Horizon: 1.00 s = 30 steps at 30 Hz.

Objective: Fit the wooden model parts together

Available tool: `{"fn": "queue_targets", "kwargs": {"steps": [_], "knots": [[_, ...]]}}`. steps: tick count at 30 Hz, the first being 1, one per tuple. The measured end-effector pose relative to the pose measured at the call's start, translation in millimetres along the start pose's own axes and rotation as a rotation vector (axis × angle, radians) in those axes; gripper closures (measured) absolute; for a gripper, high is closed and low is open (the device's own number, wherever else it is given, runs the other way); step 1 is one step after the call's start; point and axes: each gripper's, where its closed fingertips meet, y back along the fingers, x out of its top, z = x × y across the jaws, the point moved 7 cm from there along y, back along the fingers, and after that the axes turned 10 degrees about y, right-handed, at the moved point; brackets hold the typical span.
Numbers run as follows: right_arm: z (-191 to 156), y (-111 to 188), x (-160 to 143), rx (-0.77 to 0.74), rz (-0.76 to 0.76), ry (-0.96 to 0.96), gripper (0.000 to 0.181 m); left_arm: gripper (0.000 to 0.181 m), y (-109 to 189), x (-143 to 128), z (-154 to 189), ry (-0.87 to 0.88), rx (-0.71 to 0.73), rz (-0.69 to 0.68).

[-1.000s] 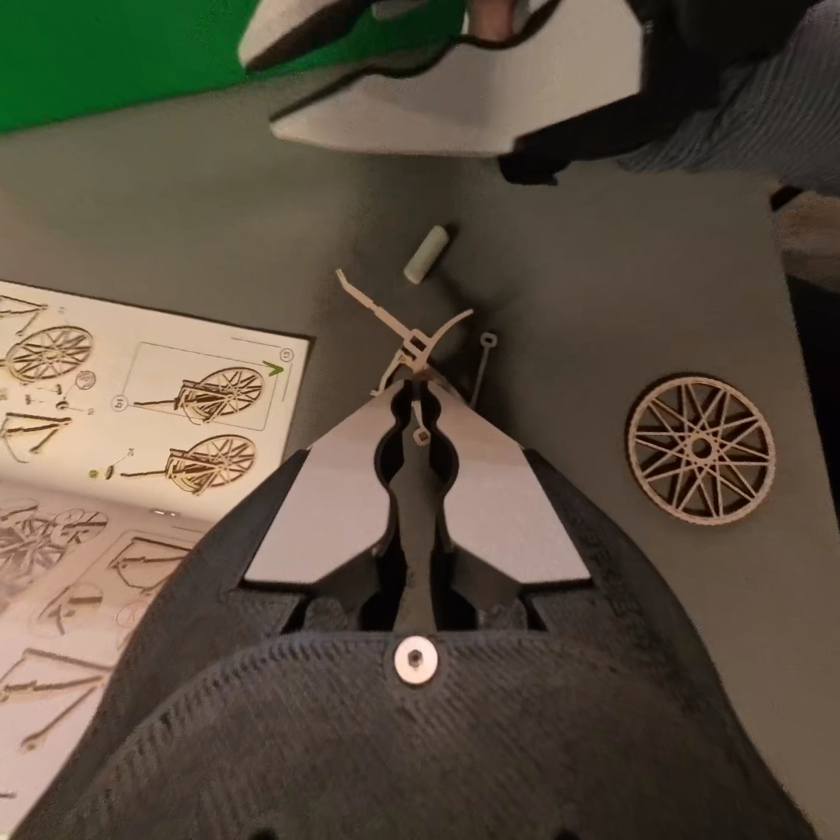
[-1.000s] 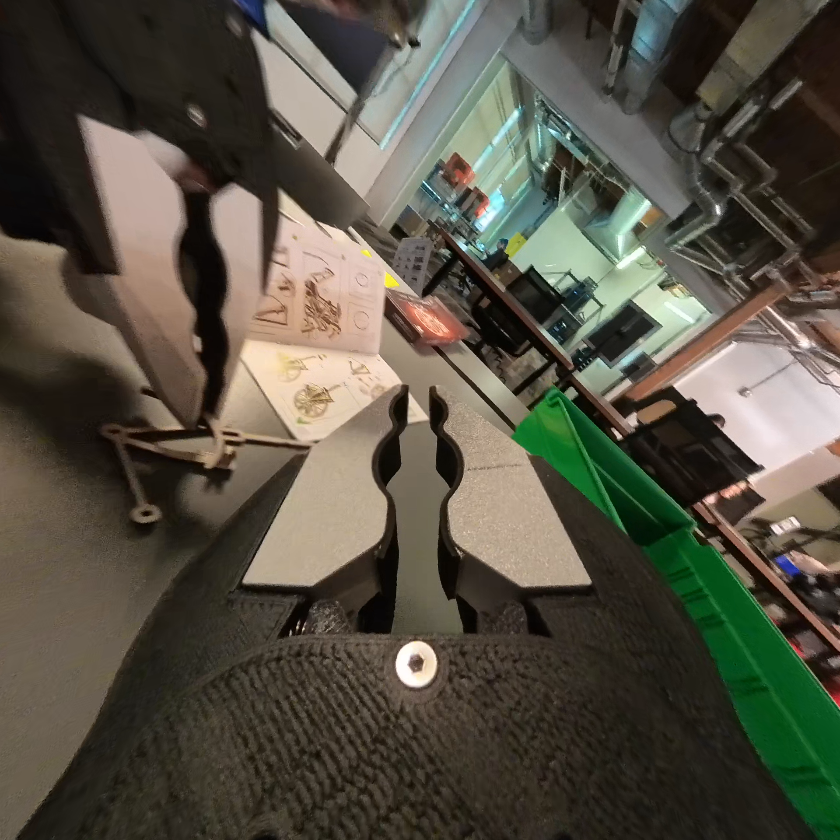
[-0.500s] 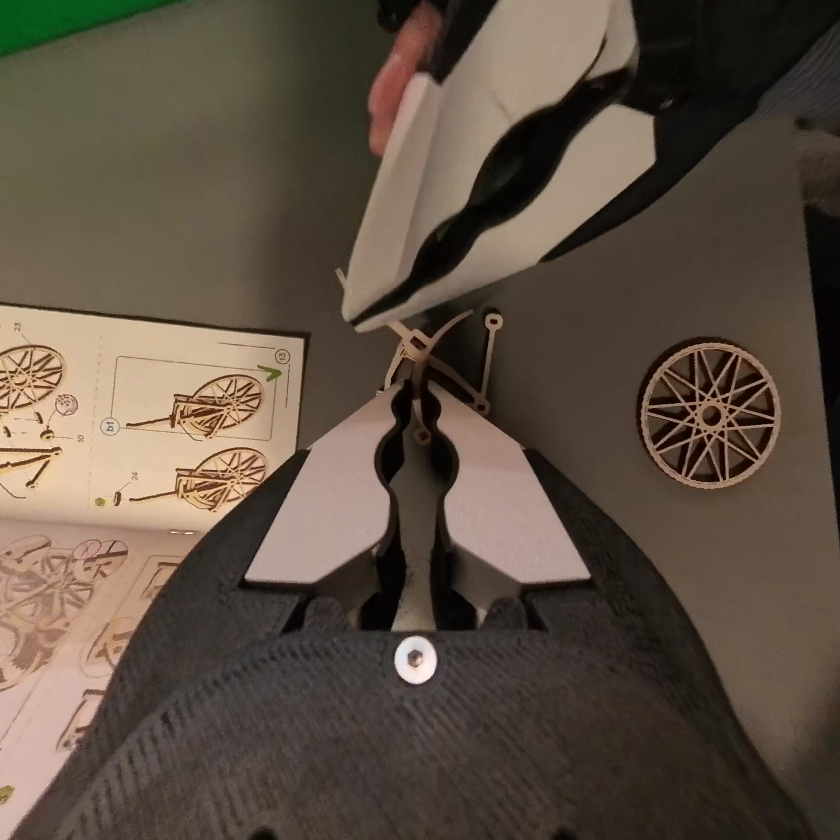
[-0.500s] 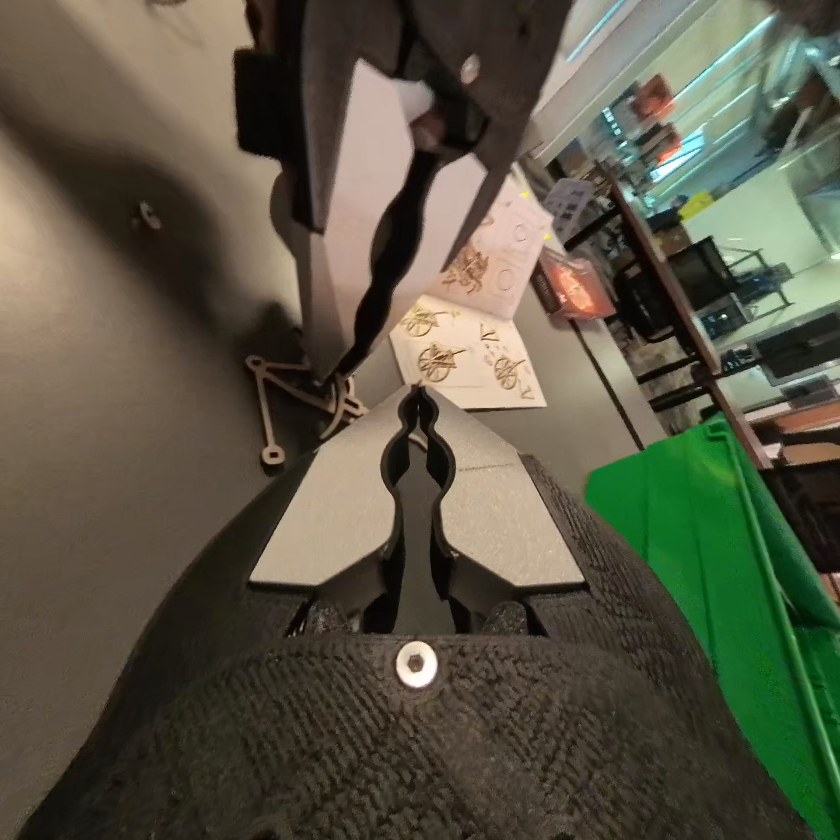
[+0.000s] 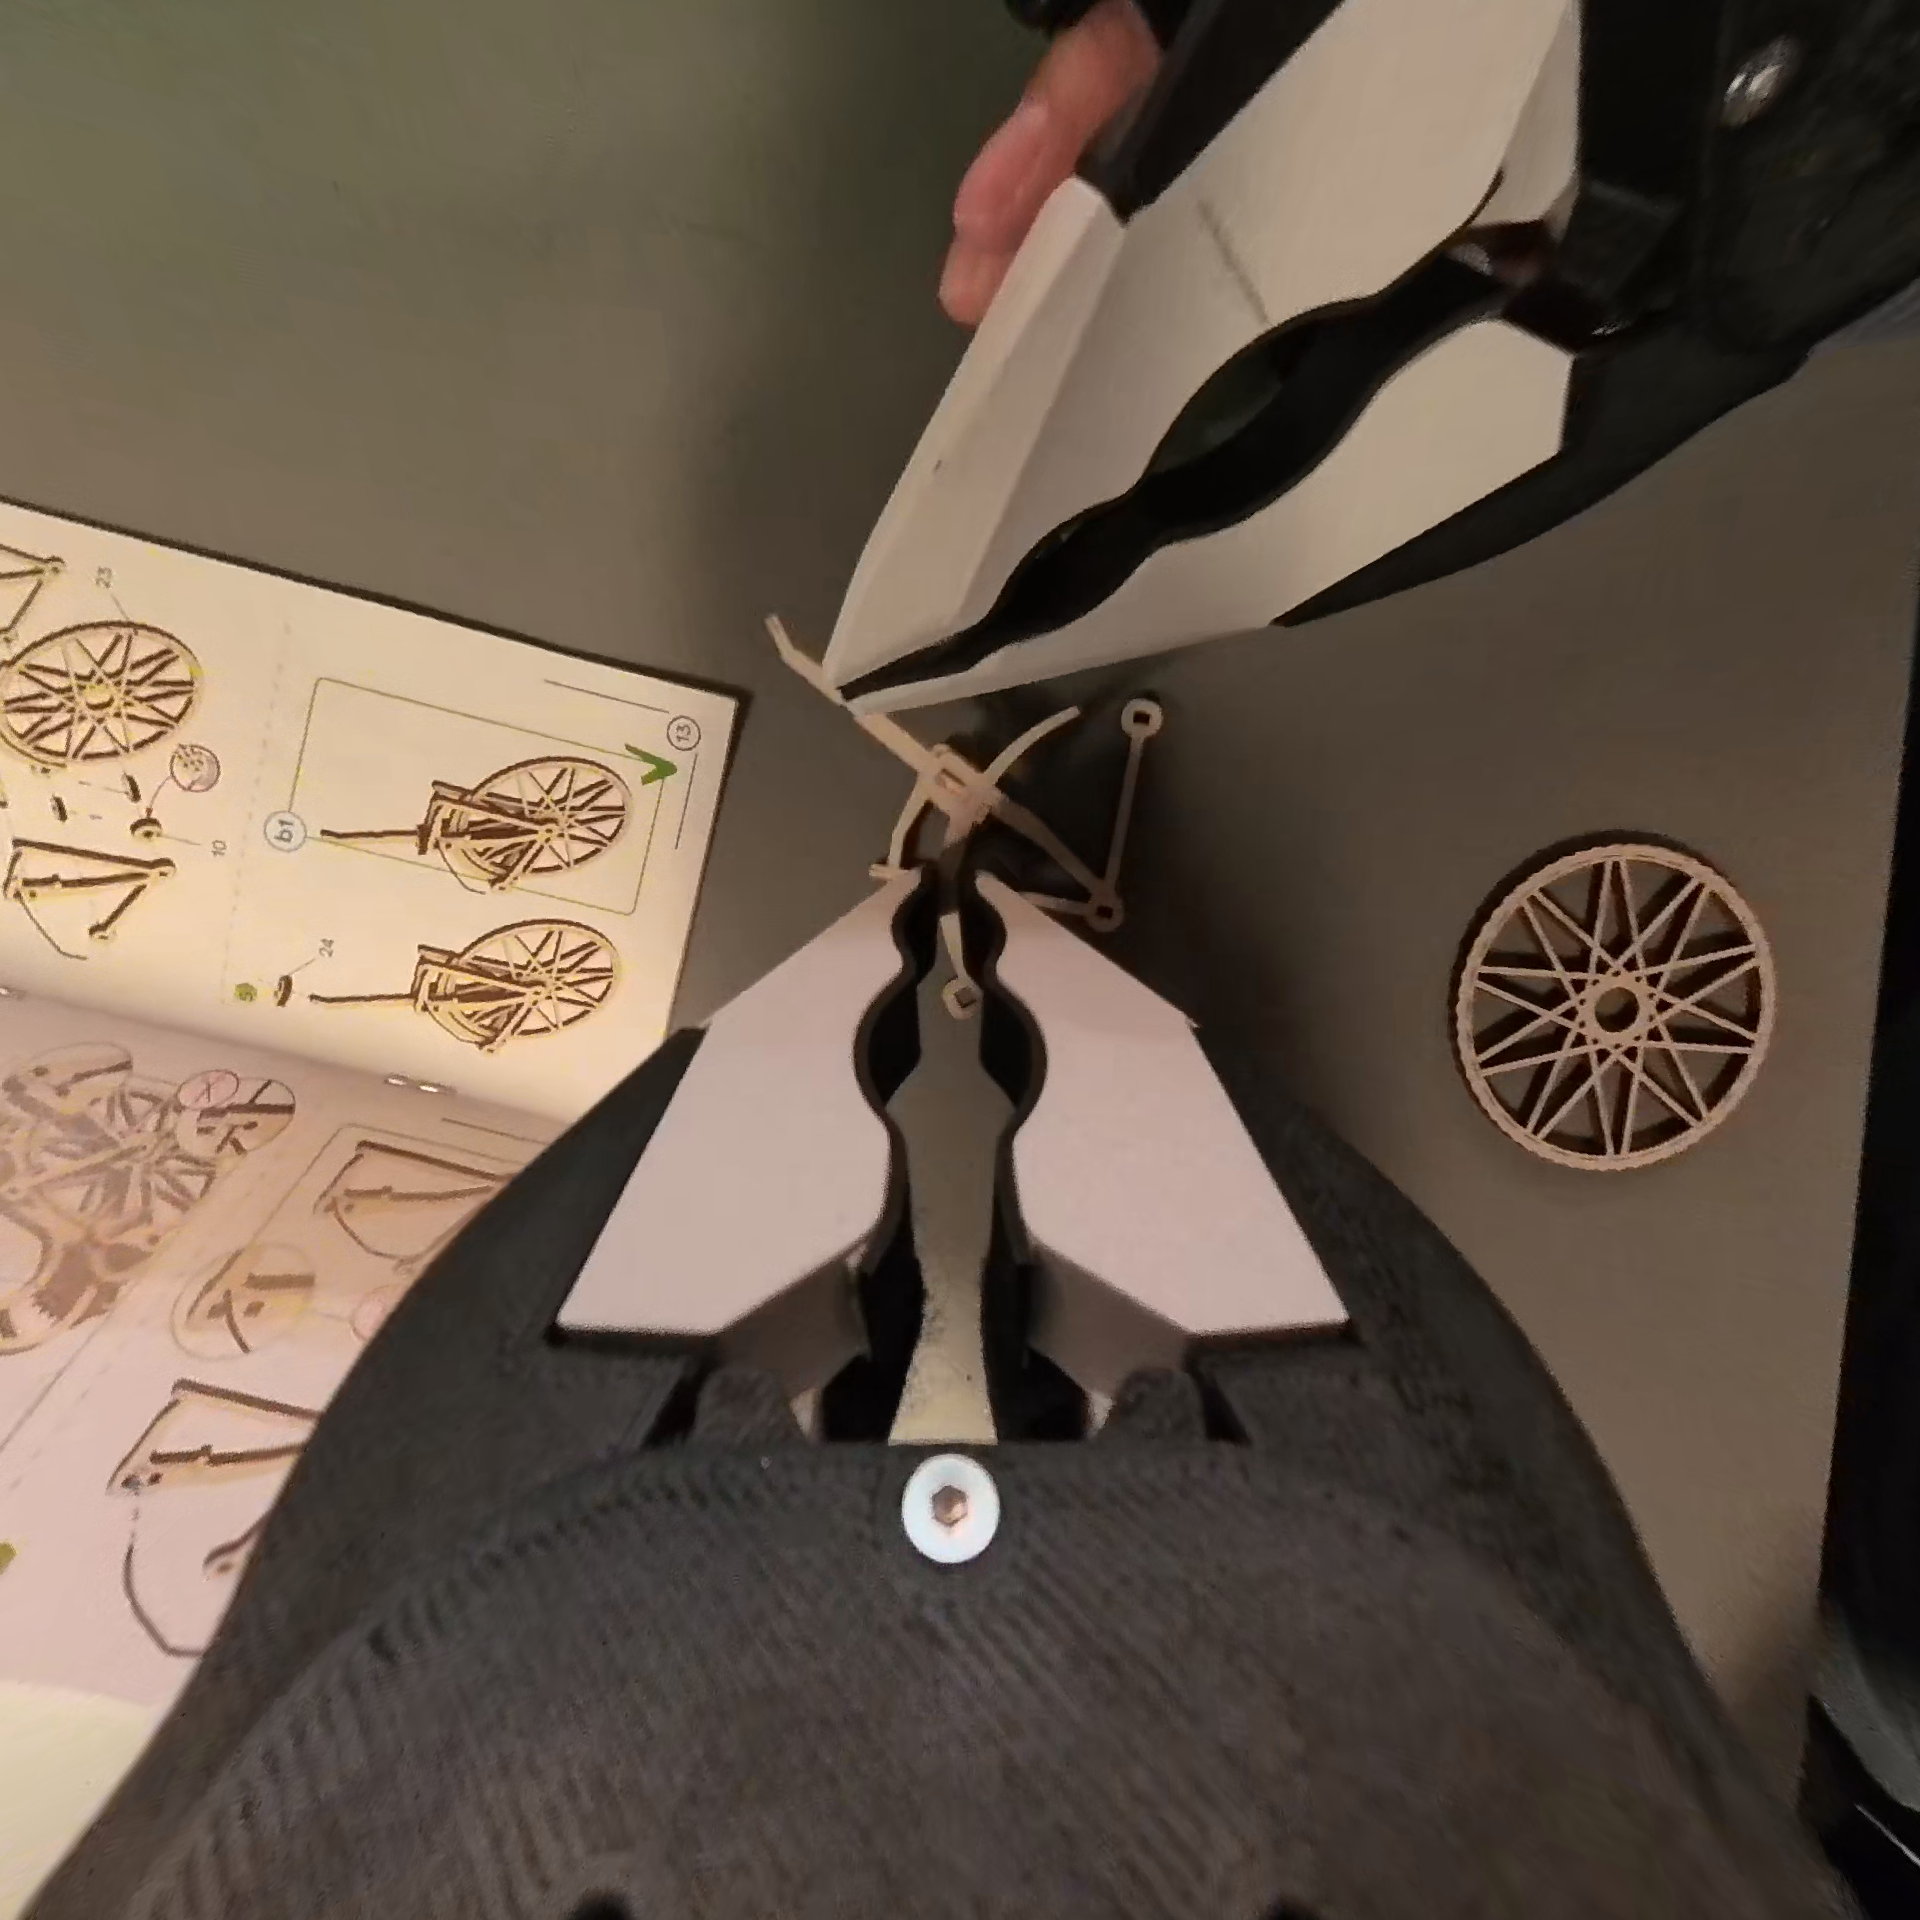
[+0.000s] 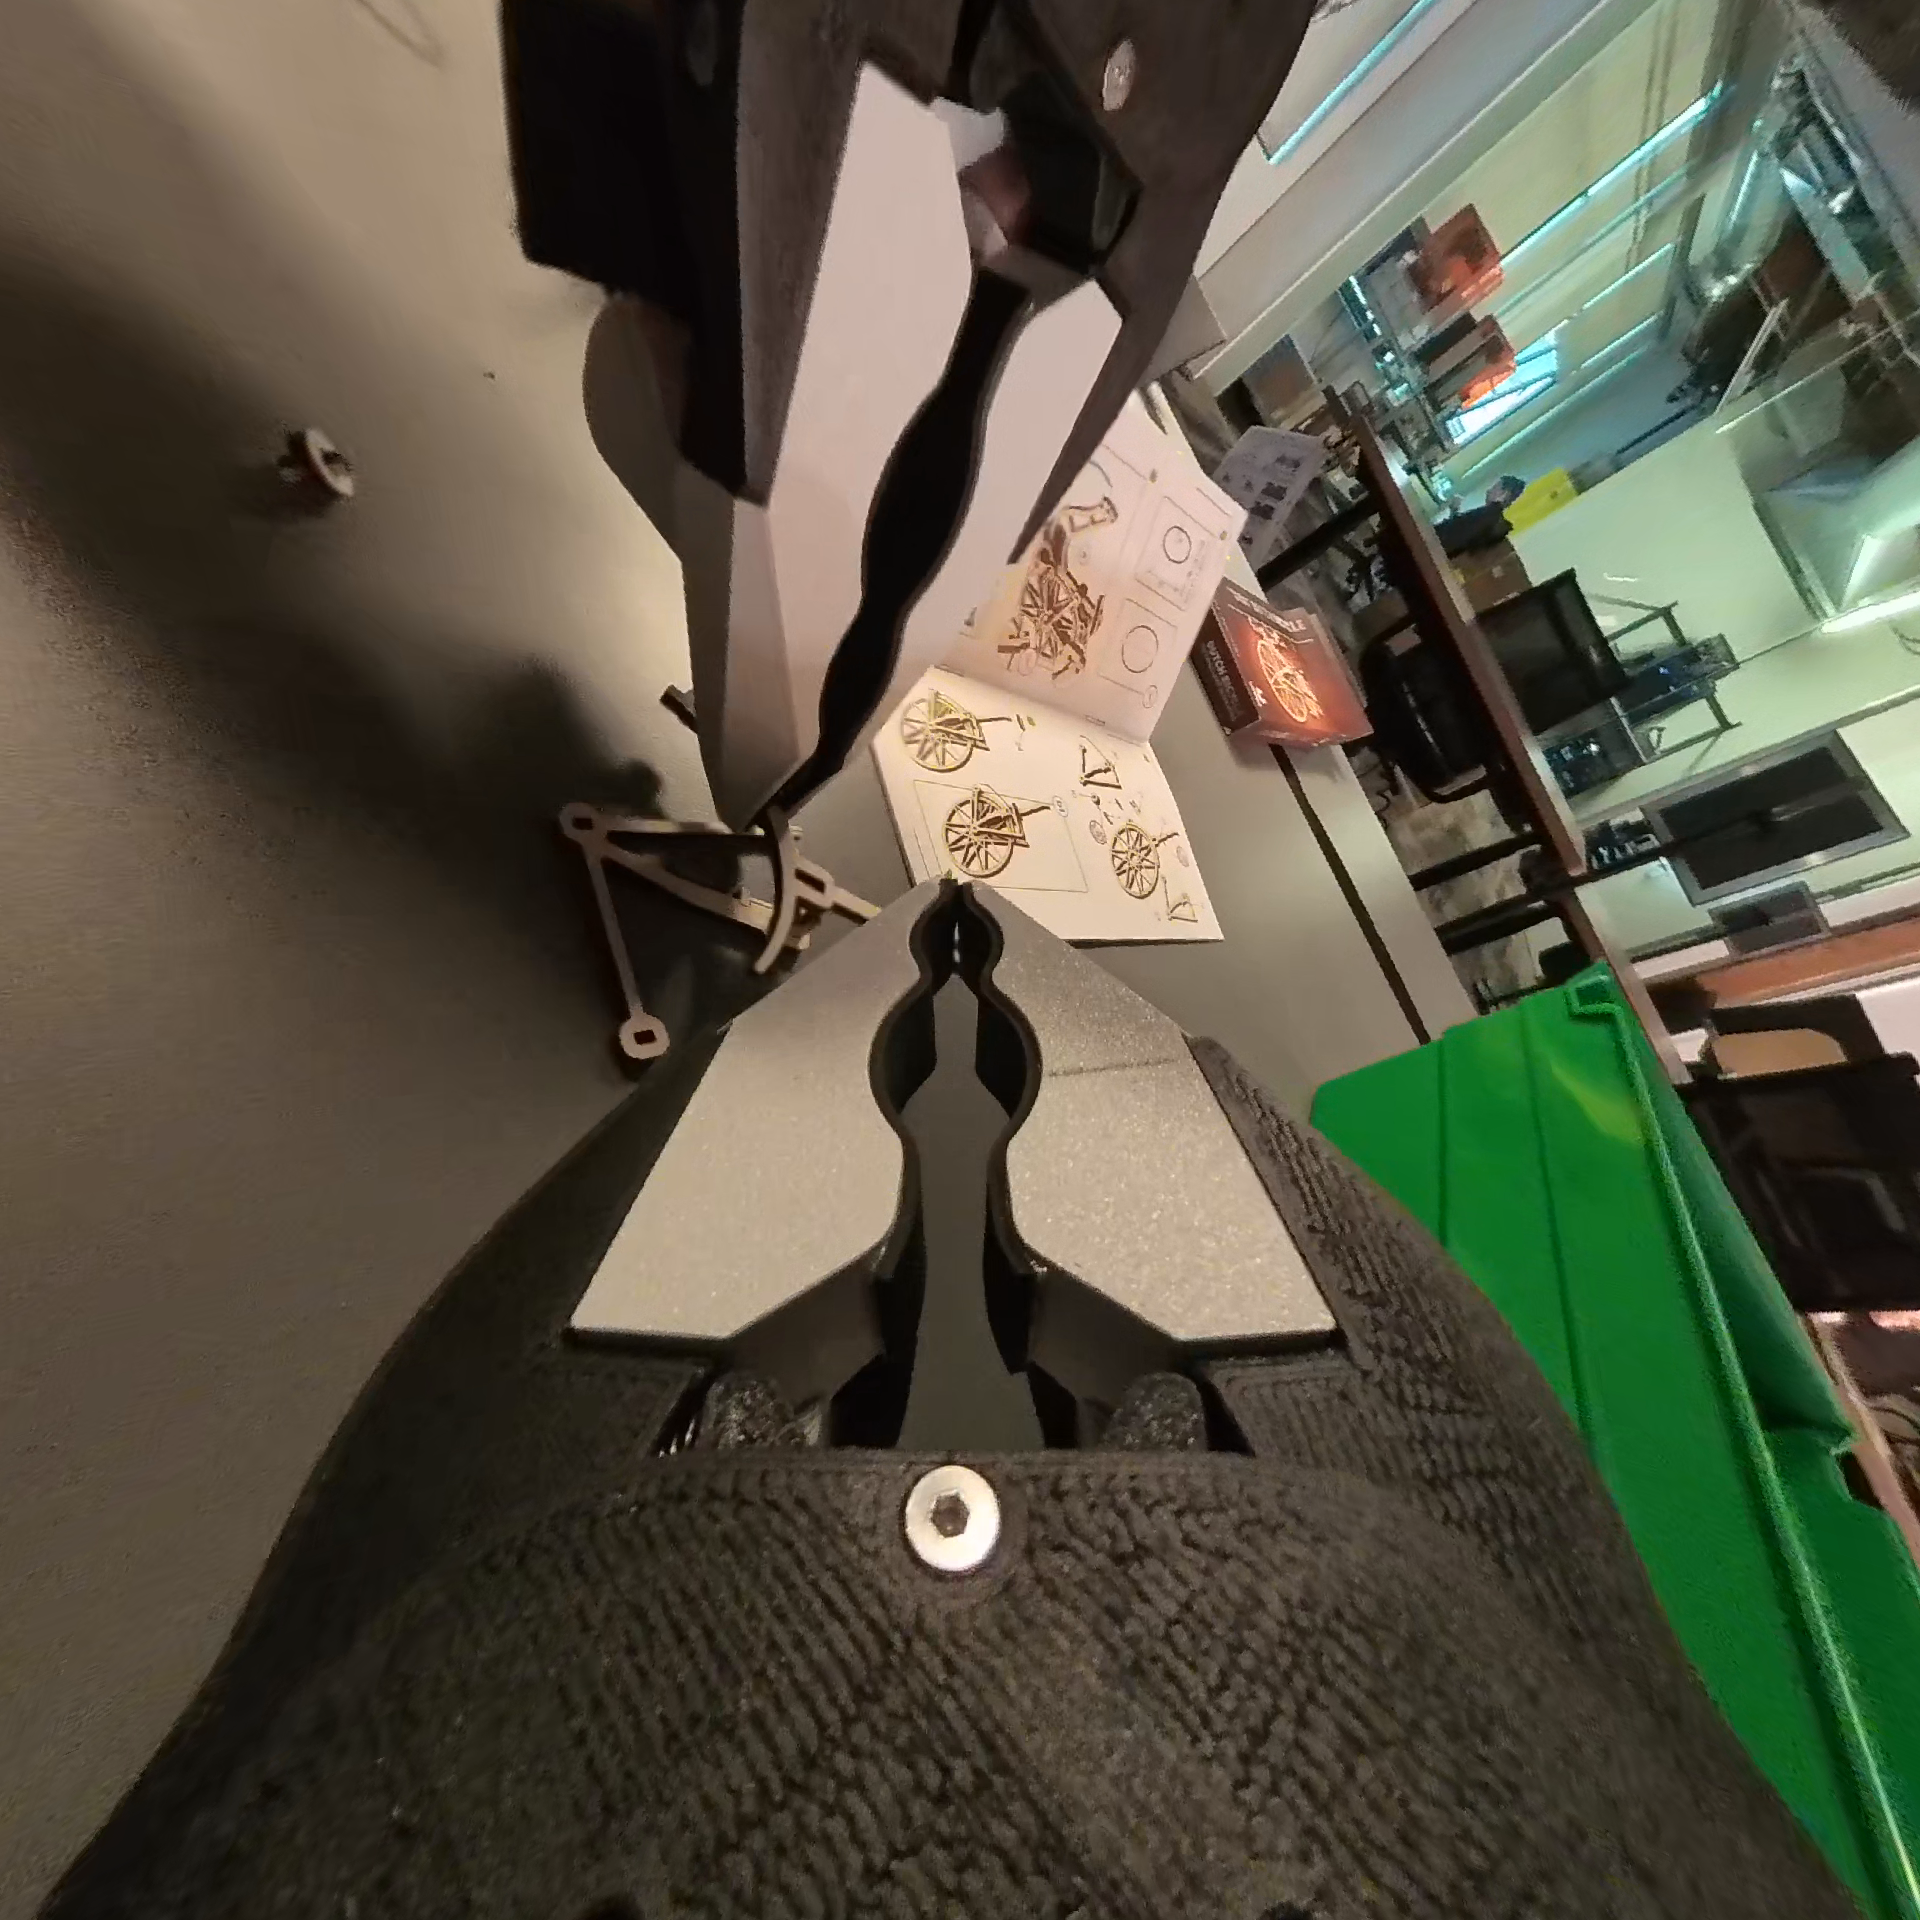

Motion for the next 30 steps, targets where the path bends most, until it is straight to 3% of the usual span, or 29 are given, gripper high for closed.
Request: {"fn": "queue_targets", "kwargs": {"steps": [17,22,27,30], "knots": [[0.8,-0.7,-0.1,0.002,-0.010,-0.002,0.181,0.179,-4.1,4.3,5.5,0.006,0.042,-0.005],[4.2,7.4,3.9,-0.062,-0.025,0.049,0.181,0.178,-4.3,5.9,5.5,0.005,0.045,-0.024],[-9.3,-1.8,-1.8,0.100,-0.077,0.021,0.181,0.179,-4.2,6.5,4.6,0.009,0.028,-0.031],[-6.8,-0.4,-0.8,0.076,-0.076,0.028,0.181,0.178,-4.2,6.7,3.7,0.011,0.023,-0.034]]}}
